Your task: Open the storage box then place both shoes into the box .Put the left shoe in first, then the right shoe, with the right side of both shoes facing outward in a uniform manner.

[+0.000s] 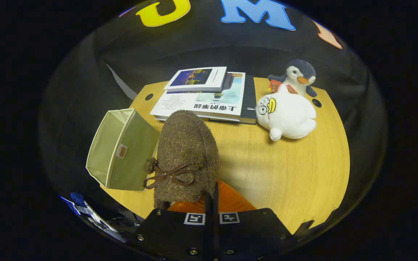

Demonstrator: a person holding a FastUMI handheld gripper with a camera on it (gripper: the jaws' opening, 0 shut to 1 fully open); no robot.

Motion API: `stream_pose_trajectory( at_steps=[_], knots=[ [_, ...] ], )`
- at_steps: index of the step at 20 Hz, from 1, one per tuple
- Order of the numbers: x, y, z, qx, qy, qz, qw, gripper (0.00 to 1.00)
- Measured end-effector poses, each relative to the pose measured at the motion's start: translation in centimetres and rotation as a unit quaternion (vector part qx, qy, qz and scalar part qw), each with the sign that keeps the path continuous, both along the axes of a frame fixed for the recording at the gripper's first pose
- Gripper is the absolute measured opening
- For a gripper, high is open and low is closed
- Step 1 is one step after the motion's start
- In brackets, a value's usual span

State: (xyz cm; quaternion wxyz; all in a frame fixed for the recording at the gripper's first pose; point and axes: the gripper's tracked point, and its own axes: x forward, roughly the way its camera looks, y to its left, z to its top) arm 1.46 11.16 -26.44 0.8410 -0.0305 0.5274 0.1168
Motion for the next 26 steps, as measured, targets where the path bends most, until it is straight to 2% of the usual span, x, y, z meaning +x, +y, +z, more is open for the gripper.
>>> stream_pose_trajectory(
  at_steps=[15, 21, 26],
  knots=[
    [2.8, 14.1, 4.0, 0.054, 0.006, 0.084, 0.995, 0.0],
    [3.1, 20.0, 3.6, 0.066, 0.025, 0.118, 0.991, 0.0],
    [3.5, 24.6, 2.2, 0.064, 0.042, 0.131, 0.988, 0.0]
  ],
)
